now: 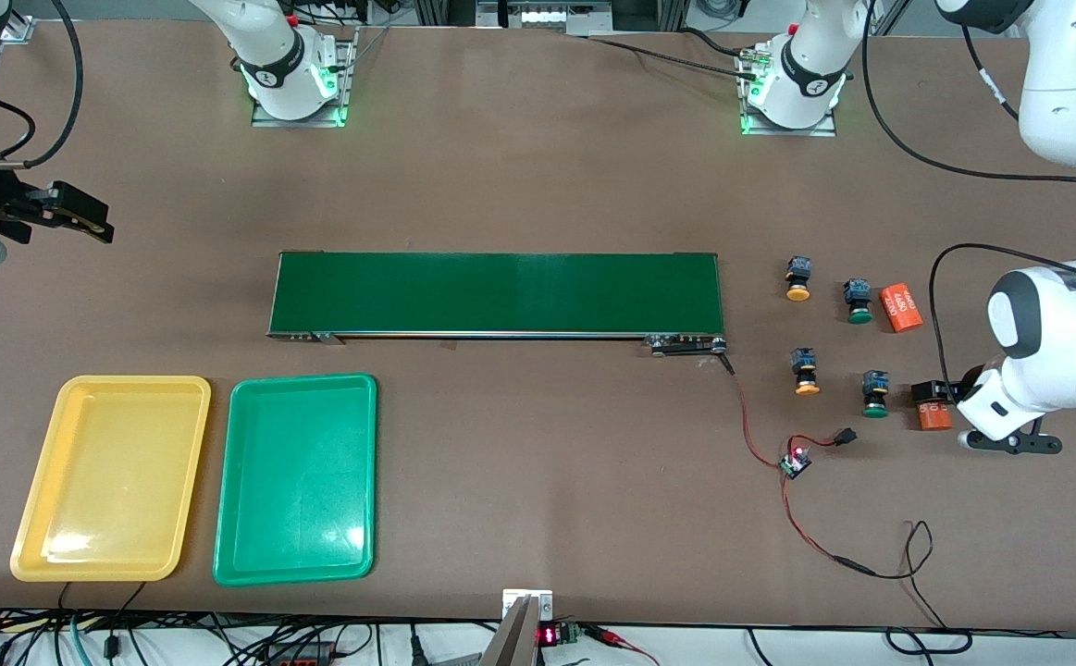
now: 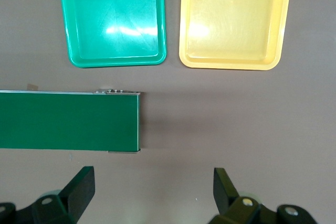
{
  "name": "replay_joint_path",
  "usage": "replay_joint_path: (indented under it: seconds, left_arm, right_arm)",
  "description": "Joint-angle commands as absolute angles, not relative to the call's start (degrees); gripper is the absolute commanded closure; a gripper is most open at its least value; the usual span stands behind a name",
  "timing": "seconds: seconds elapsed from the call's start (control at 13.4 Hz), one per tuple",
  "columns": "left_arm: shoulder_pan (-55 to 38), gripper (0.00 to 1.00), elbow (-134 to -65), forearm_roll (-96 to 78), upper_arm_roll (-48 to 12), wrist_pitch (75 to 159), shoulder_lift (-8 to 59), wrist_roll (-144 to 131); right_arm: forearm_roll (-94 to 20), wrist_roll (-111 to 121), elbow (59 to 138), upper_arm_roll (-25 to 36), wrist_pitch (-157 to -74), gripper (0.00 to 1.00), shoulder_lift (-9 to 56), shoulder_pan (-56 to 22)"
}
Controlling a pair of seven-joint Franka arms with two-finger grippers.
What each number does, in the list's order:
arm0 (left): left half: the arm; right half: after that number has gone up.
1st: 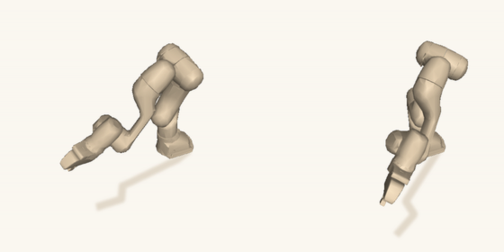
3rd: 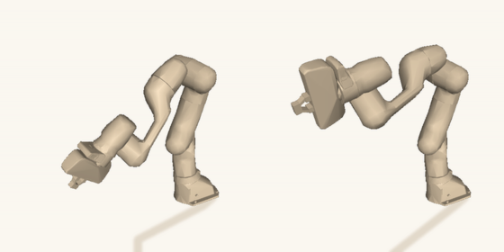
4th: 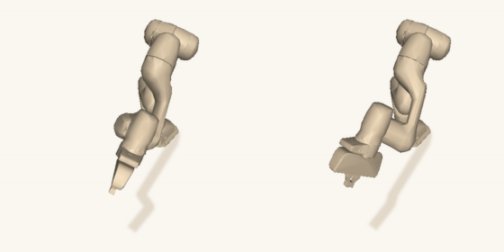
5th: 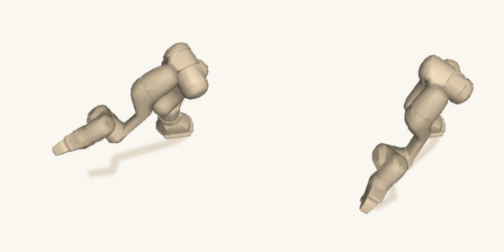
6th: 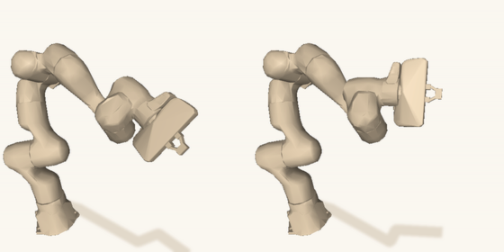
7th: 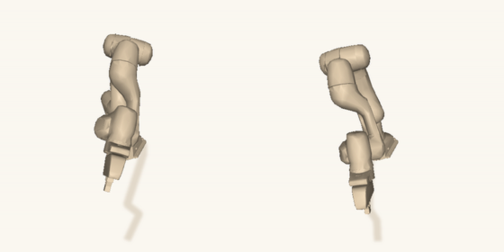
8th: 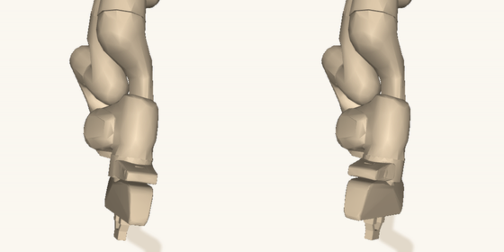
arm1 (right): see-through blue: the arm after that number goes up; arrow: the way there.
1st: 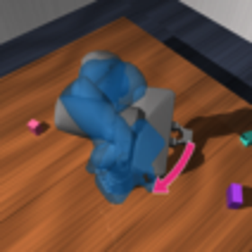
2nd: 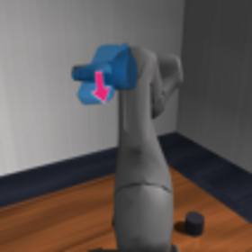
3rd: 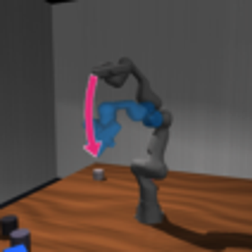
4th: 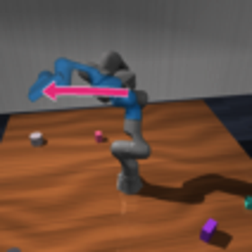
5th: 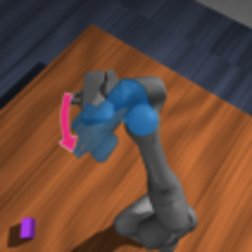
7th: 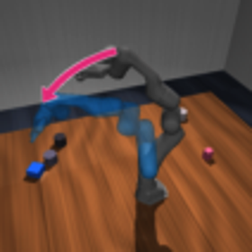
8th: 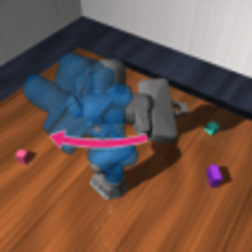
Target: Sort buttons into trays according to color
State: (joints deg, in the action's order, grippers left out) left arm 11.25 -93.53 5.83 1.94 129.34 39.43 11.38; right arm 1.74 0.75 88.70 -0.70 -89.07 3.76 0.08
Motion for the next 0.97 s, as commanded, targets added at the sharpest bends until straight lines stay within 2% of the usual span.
replay_joint_path:
  seconds: [0.0, 0.22, 0.3, 0.37, 0.52, 0.6, 0.89]
  left_arm:
    - [12.1, 0.00, -92.2, 6.0, 1.6, 131.0, 41.6, 12.3]
    - [12.1, 0.08, -92.1, 6.0, 1.5, 133.1, 43.4, 12.3]
    - [12.1, 0.24, -92.3, 6.0, 1.4, 133.0, 43.5, 12.3]
    - [12.0, 0.47, -92.6, 6.1, 1.3, 132.9, 43.4, 12.4]
    - [11.6, 0.72, -92.5, 6.7, 1.3, 132.5, 43.1, 12.3]
    - [11.4, 0.80, -92.5, 6.7, 1.2, 132.3, 42.7, 12.1]
    - [10.6, 0.82, -91.4, 6.8, 1.0, 125.7, 37.8, 16.1]
  right_arm:
    - [2.0, 1.4, 88.2, -0.6, -89.4, 0.00, 4.0, -0.3]
    - [1.9, 1.4, 88.2, -0.6, -89.4, 0.00, 4.0, -0.2]
    - [1.9, 1.4, 88.2, -0.6, -89.3, 0.00, 4.0, -0.2]
    - [1.9, 1.4, 88.2, -0.6, -89.4, 0.00, 4.0, -0.2]
    - [1.9, 1.4, 88.2, -0.6, -89.4, 0.00, 4.0, -0.2]
    - [1.9, 1.4, 88.2, -0.6, -89.4, 0.00, 4.0, -0.2]
    - [1.9, 1.4, 88.2, -0.6, -89.3, 0.00, 4.0, -0.2]
